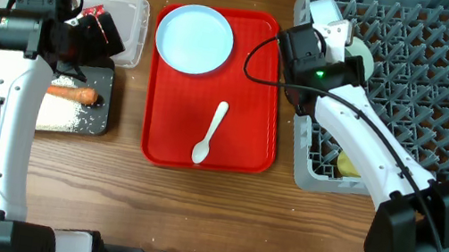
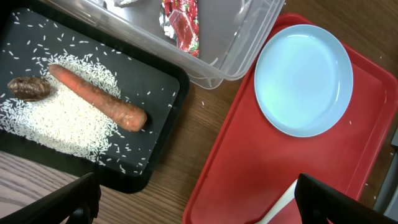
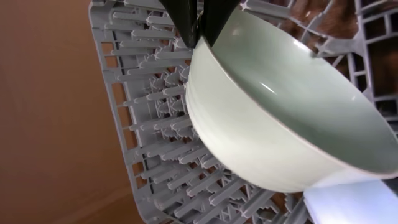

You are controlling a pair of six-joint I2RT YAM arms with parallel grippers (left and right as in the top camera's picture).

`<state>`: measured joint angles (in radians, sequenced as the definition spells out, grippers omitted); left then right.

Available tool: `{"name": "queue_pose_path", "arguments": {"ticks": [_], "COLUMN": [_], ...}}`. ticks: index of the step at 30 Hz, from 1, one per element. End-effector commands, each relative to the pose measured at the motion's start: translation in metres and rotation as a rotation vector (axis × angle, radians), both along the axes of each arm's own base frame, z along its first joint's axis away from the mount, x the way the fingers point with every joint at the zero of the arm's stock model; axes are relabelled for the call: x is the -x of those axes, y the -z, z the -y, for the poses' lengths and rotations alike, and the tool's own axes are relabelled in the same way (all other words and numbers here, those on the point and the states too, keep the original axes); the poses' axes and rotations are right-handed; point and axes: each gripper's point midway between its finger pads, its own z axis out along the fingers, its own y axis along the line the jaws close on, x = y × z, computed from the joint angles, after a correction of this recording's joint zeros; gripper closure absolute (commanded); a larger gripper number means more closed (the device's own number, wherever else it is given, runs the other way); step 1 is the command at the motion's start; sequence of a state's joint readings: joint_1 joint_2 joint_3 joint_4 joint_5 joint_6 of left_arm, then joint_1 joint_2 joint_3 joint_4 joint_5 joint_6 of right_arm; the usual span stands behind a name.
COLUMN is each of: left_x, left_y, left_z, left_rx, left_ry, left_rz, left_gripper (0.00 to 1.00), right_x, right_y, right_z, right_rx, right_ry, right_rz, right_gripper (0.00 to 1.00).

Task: Sort waste into correct bins and load items into the dishwasher rack
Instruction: 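Set the pale-green bowl down in the rack and open the right gripper, then reach the right gripper to the white spoon and grasp it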

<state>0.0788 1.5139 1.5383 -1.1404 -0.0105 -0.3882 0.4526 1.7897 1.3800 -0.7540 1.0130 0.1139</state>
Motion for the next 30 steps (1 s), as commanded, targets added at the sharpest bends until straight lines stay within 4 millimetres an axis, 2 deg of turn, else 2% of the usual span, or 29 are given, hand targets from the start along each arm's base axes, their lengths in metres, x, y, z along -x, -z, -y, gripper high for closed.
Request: {"name": "queue_pose_path", "arguments": {"ticks": [1, 2, 3, 6, 8, 10, 13, 15, 16, 18, 19, 20, 21, 22, 24, 26, 28, 30], "left_x": [-0.004, -0.004, -0.004, -0.004, -0.003, -0.003, -0.003, -0.003, -0.004, -0.004, -0.004, -0.003, -0.003, -0.004, -0.004, -0.004, -0.004, -0.003], "left_y": [-0.004, -0.004, -0.004, -0.004, -0.004, -0.004, -0.004, -0.004, -0.004, -0.004, -0.004, -0.004, -0.004, -0.004, -0.004, -0.004, -0.004, -0.004], "left_z": [-0.003, -0.003, -0.003, -0.003, -0.003, -0.003, -0.003, -0.003, -0.003, -0.003, -0.003, -0.003, -0.003, -0.003, -0.003, -0.003, -0.003, -0.003], "left_rx": [-0.004, -0.004, -0.004, -0.004, -0.004, -0.004, -0.004, -0.004, -0.004, -0.004, -0.004, -0.004, -0.004, -0.004, -0.004, -0.004, -0.004, -0.004], "left_ry": [-0.02, -0.02, -0.02, -0.02, -0.02, -0.02, -0.02, -0.02, -0.02, -0.02, -0.02, -0.02, -0.02, -0.02, -0.02, -0.02, -0.02, -0.02], "left_rz": [0.012, 0.012, 0.012, 0.012, 0.011, 0.011, 0.011, 0.011, 0.012, 0.012, 0.012, 0.011, 0.011, 0.012, 0.012, 0.012, 0.012, 0.011], "left_gripper": [0.0, 0.0, 0.0, 0.0, 0.0, 0.0, 0.0, 0.0, 0.0, 0.0, 0.0, 0.0, 0.0, 0.0, 0.0, 0.0, 0.0, 0.0], "right_x": [0.01, 0.018, 0.025, 0.034, 0.041, 0.042, 0.041, 0.037, 0.038, 0.047, 0.056, 0.061, 0.065, 0.071, 0.093, 0.119, 0.141, 0.157], "right_y": [0.04, 0.051, 0.058, 0.066, 0.07, 0.068, 0.042, 0.007, -0.012, -0.032, -0.034, -0.03, -0.019, 0.001, 0.045, 0.086, 0.127, 0.165], "right_z": [-0.029, -0.037, -0.044, -0.063, -0.083, -0.087, -0.095, -0.101, -0.112, -0.158, -0.187, -0.203, -0.215, -0.223, -0.245, -0.27, -0.283, -0.282], "right_rx": [-0.124, -0.181, -0.218, -0.302, -0.371, -0.4, -0.463, -0.517, -0.581, -0.85, -1.032, -1.135, -1.218, -1.251, -1.251, -1.23, -1.168, -1.098], "right_ry": [-0.134, -0.162, -0.181, -0.207, -0.258, -0.252, -0.285, -0.32, -0.36, -0.478, -0.509, -0.507, -0.452, -0.36, -0.222, -0.102, -0.009, 0.076], "right_rz": [-0.209, -0.27, -0.31, -0.344, -0.376, -0.366, -0.313, -0.24, -0.214, -0.219, -0.261, -0.294, -0.325, -0.365, -0.487, -0.586, -0.652, -0.712], "right_gripper": [0.8, 0.68, 0.63, 0.57, 0.5, 0.45, 0.4, 0.34, 0.32, 0.27, 0.26, 0.26, 0.27, 0.28, 0.36, 0.38, 0.35, 0.35]}}
